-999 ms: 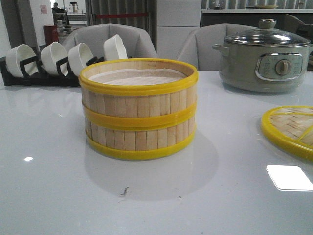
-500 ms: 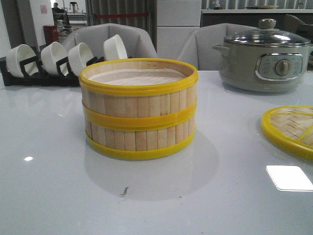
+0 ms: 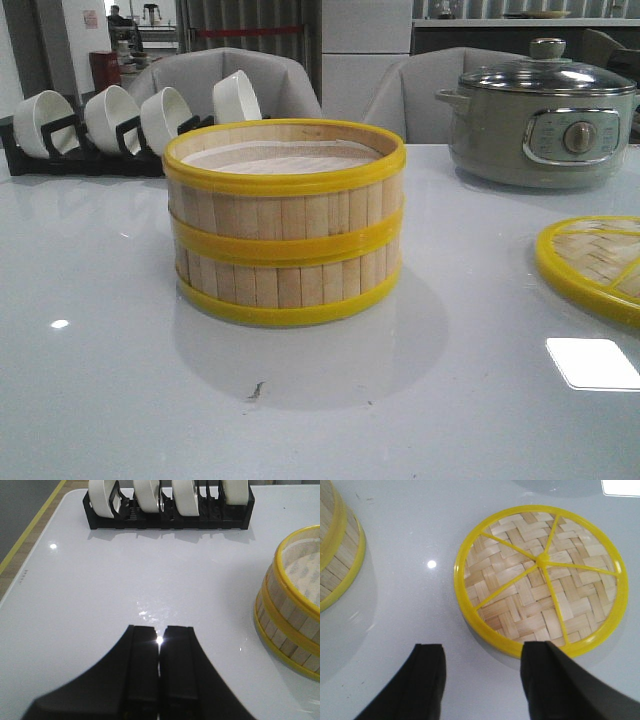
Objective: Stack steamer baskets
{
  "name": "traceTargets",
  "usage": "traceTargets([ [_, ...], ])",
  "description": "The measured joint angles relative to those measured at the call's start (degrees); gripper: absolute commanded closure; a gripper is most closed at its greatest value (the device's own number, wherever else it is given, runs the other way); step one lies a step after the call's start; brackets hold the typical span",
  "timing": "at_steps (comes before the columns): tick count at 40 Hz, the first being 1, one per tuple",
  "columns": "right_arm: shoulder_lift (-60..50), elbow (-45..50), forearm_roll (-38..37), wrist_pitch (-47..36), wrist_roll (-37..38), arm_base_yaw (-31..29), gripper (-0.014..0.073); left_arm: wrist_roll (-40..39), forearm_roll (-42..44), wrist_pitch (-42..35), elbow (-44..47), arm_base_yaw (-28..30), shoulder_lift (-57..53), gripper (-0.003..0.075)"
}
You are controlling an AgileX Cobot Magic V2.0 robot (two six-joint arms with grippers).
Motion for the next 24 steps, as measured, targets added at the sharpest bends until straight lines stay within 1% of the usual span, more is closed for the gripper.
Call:
traceTargets([
  [7,3.1,-1.7,0.0,-1.1,0.0,0.4,0.0146,0.0,0.0,0.0,0.0,0.0,0.0,0.0636],
  [13,10.0,-7.2,0.0,-0.7,0.0,-0.1,0.0146,0.0,0.0,0.0,0.0,0.0,0.0,0.0636],
  [24,22.4,-19.4,0.0,3.3,0.0,-5.0,0.0146,0.0,0.0,0.0,0.0,0.0,0.0,0.0636],
])
